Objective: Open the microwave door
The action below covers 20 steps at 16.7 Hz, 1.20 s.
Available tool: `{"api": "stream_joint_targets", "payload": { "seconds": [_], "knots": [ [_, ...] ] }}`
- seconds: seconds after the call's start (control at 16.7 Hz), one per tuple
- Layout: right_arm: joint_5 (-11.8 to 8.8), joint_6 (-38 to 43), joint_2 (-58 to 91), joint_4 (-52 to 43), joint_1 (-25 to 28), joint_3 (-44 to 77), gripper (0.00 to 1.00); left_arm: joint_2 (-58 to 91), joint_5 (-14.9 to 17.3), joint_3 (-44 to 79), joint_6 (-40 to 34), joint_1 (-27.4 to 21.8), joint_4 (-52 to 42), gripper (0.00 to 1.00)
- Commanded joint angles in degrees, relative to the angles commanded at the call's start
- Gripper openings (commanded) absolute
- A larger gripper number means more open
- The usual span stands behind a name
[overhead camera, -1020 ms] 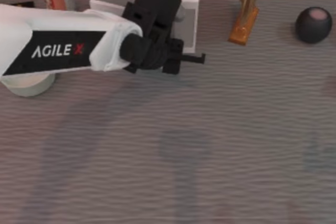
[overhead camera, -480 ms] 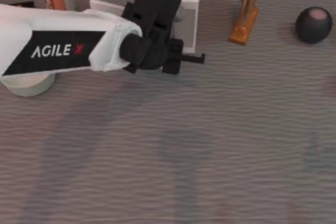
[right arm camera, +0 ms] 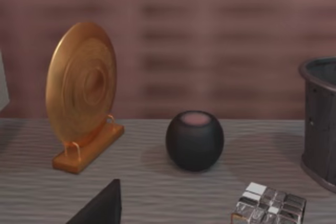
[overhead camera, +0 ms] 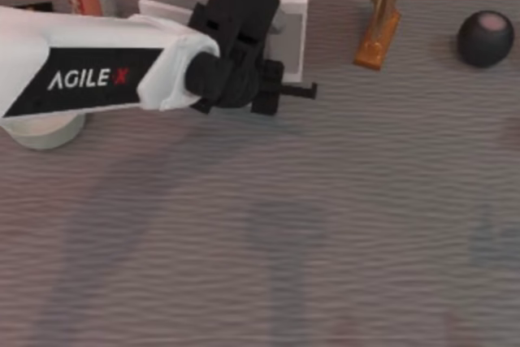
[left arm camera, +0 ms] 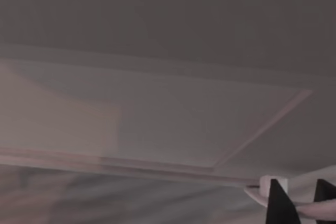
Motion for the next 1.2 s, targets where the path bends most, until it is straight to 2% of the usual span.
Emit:
{"api": "stream_joint_targets", "payload": {
  "seconds": [0.18, 0.66, 1.2],
  "knots": [
    [0.0, 0.0, 0.0, 0.0, 0.0, 0.0, 1.0, 0.0, 0.0, 0.0, 0.0, 0.0, 0.0, 0.0],
    [0.0, 0.0, 0.0, 0.0, 0.0, 0.0, 1.0, -1.9, 2.45, -2.9, 2.98, 0.79, 1.47, 0.0],
    [0.0, 0.0, 0.0, 0.0, 0.0, 0.0, 1.0, -1.9, 2.45, -2.9, 2.98, 0.79, 1.47, 0.0]
  ]
}}
